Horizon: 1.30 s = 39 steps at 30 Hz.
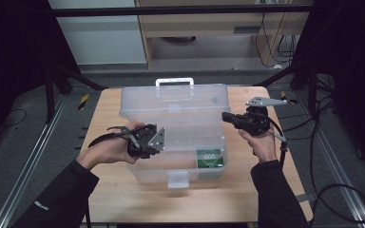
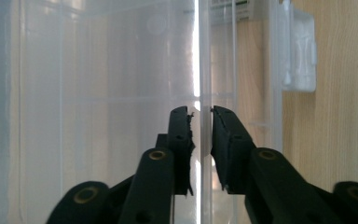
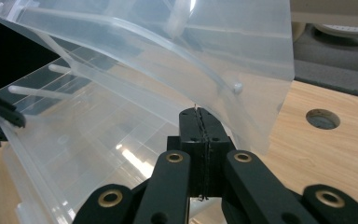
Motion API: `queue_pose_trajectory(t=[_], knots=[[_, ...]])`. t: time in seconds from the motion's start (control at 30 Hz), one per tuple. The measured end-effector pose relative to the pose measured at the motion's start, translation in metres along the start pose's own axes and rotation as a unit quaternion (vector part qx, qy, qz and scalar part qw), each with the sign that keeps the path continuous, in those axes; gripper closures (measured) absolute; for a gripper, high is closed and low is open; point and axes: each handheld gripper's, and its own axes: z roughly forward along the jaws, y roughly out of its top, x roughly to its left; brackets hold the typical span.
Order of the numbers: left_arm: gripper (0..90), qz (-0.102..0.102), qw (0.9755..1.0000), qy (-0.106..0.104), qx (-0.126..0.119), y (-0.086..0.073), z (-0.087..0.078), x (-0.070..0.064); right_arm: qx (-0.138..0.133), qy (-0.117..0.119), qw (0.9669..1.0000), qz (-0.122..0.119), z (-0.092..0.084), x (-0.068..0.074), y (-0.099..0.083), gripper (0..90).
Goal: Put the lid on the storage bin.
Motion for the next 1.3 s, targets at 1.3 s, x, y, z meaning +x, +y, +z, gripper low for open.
queue_pose_trajectory(t=[1.3], knots=[[61.2, -0.11, 0.9587, 0.035, -0.26, -0.021, 0.01, -0.001, 0.019, 0.009, 0.9997, -0.009, -0.002, 0.004, -0.008, 90.0]])
